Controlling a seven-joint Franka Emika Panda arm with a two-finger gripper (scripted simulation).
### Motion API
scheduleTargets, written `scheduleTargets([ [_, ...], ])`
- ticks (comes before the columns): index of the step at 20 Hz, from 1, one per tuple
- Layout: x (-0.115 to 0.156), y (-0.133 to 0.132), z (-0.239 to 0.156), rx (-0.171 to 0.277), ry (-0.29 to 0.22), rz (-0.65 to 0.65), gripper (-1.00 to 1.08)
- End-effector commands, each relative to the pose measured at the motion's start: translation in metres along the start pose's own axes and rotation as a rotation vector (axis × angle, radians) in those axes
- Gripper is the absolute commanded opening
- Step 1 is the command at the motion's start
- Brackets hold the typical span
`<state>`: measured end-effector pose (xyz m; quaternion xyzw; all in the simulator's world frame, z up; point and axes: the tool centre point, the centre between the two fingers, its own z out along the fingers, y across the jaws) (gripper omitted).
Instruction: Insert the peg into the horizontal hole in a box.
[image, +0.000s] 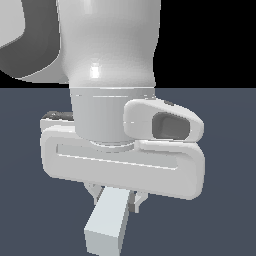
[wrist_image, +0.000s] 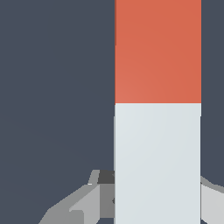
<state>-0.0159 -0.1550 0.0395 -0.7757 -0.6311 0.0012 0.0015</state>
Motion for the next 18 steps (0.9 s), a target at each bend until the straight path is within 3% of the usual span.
scheduleTargets([
  [1,0.023,-0.013,-0.008,-0.004,0.001,0.009,-1.0],
  [18,0.181,-0.097,-0.05,-0.004,0.0,0.081,-1.0],
])
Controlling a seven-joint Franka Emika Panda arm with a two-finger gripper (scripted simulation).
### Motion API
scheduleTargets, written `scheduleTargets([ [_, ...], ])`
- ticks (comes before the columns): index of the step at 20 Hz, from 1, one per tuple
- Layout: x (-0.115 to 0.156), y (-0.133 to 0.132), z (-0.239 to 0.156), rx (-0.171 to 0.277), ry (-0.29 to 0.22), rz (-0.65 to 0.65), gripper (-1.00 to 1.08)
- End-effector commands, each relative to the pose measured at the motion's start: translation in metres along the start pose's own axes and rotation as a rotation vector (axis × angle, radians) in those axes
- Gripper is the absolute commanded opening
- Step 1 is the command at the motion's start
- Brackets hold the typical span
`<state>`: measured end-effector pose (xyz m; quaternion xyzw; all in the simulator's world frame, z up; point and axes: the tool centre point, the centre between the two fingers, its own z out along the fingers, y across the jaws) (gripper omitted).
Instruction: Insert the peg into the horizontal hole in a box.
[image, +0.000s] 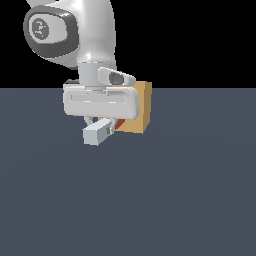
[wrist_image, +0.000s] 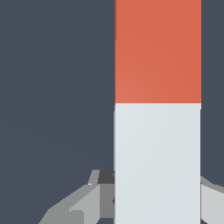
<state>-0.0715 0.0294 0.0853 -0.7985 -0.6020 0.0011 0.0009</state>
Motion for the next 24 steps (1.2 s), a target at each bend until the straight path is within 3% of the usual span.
scheduleTargets([
  [1,0.018,-0.009,-0.006,-0.003,0.001,0.01,-1.0],
  [10,0.055,-0.027,-0.016,-0.003,0.0,0.026,-1.0],
  [24,0.06,-0.026,-0.018,-0.004,0.002,0.027,-1.0],
])
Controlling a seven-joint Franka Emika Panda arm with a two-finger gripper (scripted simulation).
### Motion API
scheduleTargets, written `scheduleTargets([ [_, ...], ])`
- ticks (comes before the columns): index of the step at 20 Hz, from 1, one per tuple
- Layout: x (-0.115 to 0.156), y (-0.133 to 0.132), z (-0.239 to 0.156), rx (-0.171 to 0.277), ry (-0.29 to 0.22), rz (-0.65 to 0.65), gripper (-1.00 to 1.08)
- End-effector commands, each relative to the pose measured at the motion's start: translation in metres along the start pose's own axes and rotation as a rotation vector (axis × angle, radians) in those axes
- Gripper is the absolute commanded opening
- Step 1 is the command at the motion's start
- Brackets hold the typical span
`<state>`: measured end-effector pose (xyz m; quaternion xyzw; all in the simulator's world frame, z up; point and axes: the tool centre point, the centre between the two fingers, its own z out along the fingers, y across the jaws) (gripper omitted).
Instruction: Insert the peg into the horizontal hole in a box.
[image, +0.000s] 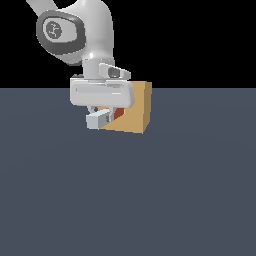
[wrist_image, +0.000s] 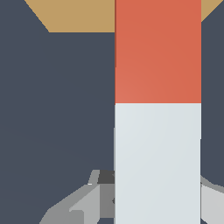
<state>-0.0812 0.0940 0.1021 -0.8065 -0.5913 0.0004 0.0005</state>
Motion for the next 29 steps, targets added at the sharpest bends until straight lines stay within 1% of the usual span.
scheduleTargets([
  [1,0.001,0.001,-0.001,-0.003,0.002,0.0,-1.0],
  [5,0.004,0.0,0.0,0.0,0.0,0.0,-1.0],
  [9,0.019,0.0,0.0,0.0,0.0,0.0,-1.0],
  [12,0.038,-0.001,0.0,-0.001,0.001,0.0,-1.0],
  [18,0.085,-0.001,-0.001,-0.002,0.002,0.0,-1.0],
  [21,0.102,-0.001,-0.001,-0.002,0.002,0.0,-1.0],
  [25,0.114,0.0,-0.002,-0.003,0.002,0.0,-1.0],
  [29,0.118,0.001,-0.002,-0.003,0.002,0.0,-1.0],
])
